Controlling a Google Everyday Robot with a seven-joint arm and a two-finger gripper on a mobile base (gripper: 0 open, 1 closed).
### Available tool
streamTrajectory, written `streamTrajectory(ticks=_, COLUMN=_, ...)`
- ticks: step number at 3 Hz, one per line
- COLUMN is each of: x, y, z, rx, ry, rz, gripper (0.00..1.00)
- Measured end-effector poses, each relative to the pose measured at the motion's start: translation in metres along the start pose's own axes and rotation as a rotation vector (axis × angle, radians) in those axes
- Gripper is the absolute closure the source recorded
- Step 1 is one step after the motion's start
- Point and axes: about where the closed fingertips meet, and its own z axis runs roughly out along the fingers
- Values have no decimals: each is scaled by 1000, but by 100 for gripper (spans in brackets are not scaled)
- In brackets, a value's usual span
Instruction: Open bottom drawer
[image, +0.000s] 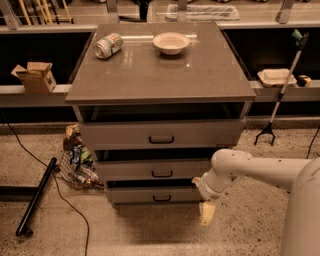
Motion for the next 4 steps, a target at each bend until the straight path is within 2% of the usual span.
streamTrajectory(ticks=1, x=27, y=-8, z=38, rx=0, ry=-15, rz=6, gripper=0)
streamTrajectory(ticks=2, x=50, y=-15, z=87, rx=-25, ry=-63, rz=19, gripper=0)
streamTrajectory(ticks=3, x=50, y=-15, z=87, rx=-25, ry=-63, rz=19, gripper=0)
streamTrajectory(ticks=4, x=51, y=-21, z=96, rx=-3, ry=-34, rz=25, gripper=0)
